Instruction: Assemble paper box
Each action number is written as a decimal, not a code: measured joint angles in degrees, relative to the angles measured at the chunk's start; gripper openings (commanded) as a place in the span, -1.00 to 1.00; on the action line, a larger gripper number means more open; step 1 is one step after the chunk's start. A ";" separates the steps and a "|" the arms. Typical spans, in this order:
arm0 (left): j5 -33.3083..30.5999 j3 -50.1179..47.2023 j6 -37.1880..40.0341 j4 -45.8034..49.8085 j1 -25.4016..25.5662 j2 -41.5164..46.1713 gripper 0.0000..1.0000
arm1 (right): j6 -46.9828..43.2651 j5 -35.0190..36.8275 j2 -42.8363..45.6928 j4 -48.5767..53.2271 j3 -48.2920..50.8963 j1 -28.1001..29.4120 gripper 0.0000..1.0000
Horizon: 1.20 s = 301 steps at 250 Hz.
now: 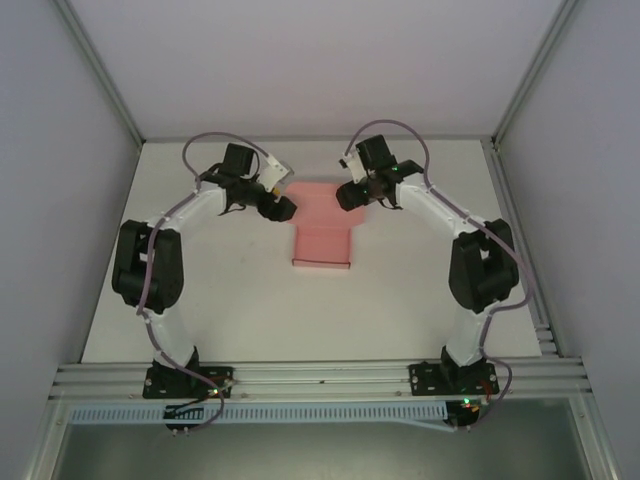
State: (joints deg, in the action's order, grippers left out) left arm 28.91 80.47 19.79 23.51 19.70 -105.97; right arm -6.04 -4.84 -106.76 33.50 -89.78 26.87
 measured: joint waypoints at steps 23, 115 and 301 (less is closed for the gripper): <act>0.70 2.43 2.08 2.12 0.33 -2.32 -0.02 | -1.70 -0.83 -2.03 2.03 -1.66 -0.26 0.13; -1.05 3.50 4.00 5.22 2.60 -3.91 -0.84 | -4.48 -0.87 -2.10 6.03 -1.09 -0.39 -0.53; -30.69 2.49 -21.33 -3.39 10.95 2.12 -1.00 | 12.22 15.87 6.56 -4.59 7.13 6.99 -0.88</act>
State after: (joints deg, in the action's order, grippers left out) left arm -1.78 82.96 -1.54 20.12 30.65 -103.85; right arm 6.17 11.03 -100.20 28.91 -82.65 33.87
